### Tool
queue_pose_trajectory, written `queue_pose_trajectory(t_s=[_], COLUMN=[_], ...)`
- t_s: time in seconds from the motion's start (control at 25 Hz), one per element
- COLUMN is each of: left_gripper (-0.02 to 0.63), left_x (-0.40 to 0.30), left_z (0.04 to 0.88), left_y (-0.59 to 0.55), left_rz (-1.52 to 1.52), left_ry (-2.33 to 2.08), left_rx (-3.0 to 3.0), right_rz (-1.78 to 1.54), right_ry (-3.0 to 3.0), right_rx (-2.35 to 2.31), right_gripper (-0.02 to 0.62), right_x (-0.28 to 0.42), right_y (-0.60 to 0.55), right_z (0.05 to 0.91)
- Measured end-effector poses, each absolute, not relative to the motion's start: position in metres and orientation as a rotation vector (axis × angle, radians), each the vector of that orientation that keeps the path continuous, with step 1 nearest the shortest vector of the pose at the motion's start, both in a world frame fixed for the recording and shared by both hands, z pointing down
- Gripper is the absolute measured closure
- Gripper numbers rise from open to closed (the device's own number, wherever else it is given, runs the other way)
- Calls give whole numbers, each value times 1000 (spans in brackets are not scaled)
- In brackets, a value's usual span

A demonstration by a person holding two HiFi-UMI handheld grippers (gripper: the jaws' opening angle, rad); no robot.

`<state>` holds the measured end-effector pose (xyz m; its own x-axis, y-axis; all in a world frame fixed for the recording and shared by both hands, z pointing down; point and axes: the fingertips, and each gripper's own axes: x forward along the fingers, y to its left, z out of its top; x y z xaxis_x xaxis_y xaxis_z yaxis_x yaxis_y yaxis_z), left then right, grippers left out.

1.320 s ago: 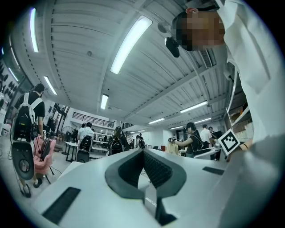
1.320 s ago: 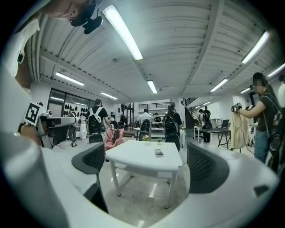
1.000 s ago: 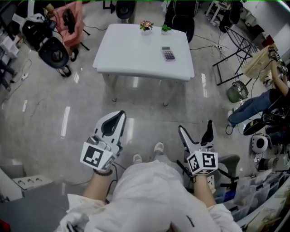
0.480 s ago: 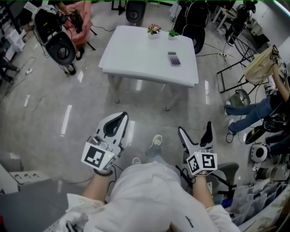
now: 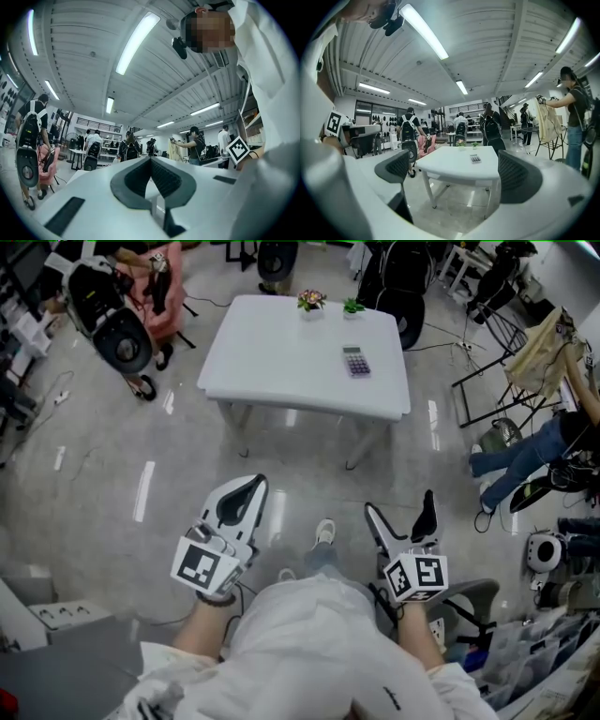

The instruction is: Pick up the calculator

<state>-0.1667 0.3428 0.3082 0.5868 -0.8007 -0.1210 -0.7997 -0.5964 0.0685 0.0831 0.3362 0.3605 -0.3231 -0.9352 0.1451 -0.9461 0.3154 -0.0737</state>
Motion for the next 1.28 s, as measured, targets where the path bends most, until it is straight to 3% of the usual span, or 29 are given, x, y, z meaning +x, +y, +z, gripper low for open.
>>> queue_pose_trajectory(t_s=[0.52,1.28], left_gripper=[589,589], left_x=[-132,-31], left_z=[310,295], left_y=[240,110], left_rz=[-178,-125], left_ry=[-1401,-1393], left_rx=[2809,2842], right_rz=[239,308], right_ry=[-2517,-2550], right_rx=[1755,1727], right_gripper=[17,17], right_x=[103,188], right_y=[229,100], right_z=[366,374])
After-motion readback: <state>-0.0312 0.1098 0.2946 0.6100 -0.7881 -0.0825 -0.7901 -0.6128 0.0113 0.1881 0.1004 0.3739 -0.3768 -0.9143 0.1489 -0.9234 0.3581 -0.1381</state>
